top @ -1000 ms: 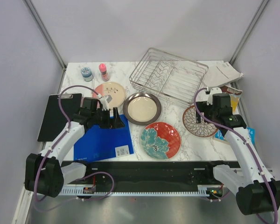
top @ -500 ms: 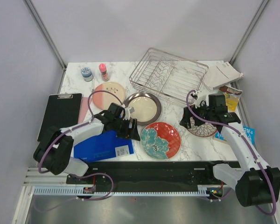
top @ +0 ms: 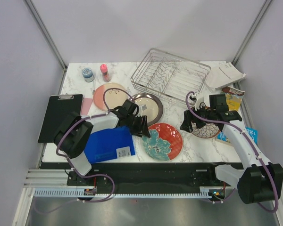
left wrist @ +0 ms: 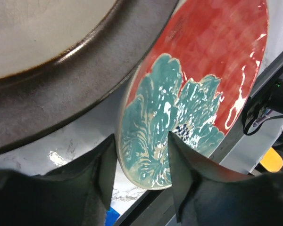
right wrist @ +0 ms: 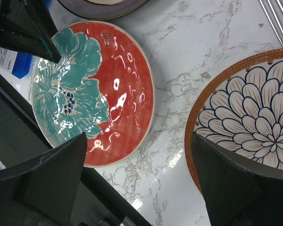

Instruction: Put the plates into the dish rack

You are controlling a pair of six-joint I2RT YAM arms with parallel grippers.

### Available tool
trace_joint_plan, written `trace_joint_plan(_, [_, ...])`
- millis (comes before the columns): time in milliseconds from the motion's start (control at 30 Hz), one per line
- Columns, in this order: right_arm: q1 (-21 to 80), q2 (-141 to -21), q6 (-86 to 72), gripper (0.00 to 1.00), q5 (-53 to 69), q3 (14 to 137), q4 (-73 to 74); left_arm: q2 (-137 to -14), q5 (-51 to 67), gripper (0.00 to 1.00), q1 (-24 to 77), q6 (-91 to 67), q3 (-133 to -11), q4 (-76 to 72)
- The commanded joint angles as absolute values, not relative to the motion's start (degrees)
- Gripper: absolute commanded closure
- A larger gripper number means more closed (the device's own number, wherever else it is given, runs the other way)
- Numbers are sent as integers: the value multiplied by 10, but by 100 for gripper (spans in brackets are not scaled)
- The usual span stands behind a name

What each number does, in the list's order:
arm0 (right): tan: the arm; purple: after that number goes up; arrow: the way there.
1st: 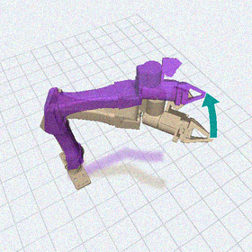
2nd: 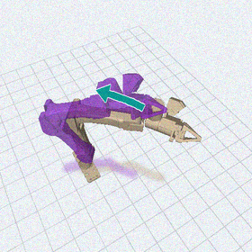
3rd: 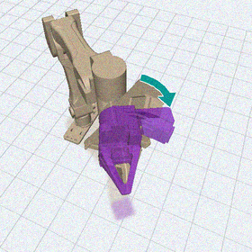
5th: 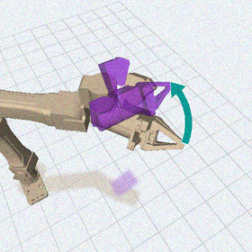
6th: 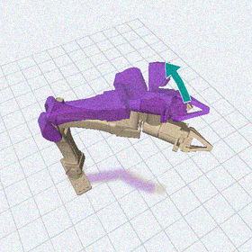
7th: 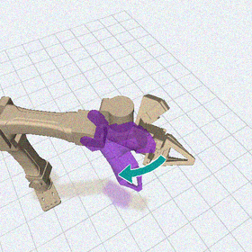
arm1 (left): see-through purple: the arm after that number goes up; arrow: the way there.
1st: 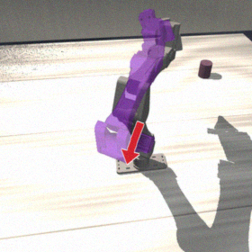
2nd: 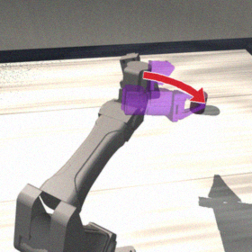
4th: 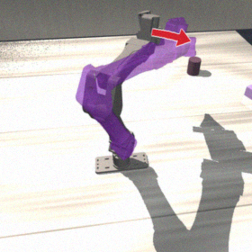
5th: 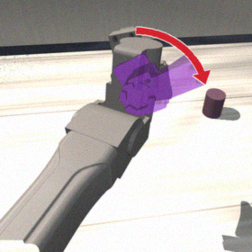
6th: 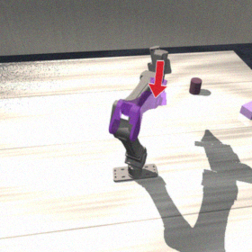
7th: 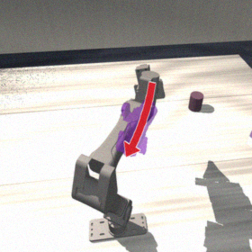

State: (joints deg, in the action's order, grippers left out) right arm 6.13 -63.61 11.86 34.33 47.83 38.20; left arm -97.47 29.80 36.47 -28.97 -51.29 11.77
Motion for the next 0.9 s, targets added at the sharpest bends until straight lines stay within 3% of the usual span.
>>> trace_joint_plan(0, [60, -654, 142, 2, 378, 506, 386, -1000, 333, 53, 370, -328, -512, 75])
trace_joint_plan(167, [61, -681, 154, 2, 405, 513, 388, -1015, 349, 62, 375, -333, -502, 67])
trace_joint_plan(300, [61, -705, 165, 2, 415, 520, 393, -1027, 374, 98, 375, -328, -497, 41])
trace_joint_plan(633, [61, -720, 220, 2, 404, 599, 423, -933, 628, 98, 279, -276, -475, 25])
trace_joint_plan(867, [70, -835, 244, 7, 534, 709, 516, -887, 731, 98, 215, -210, -546, 77])
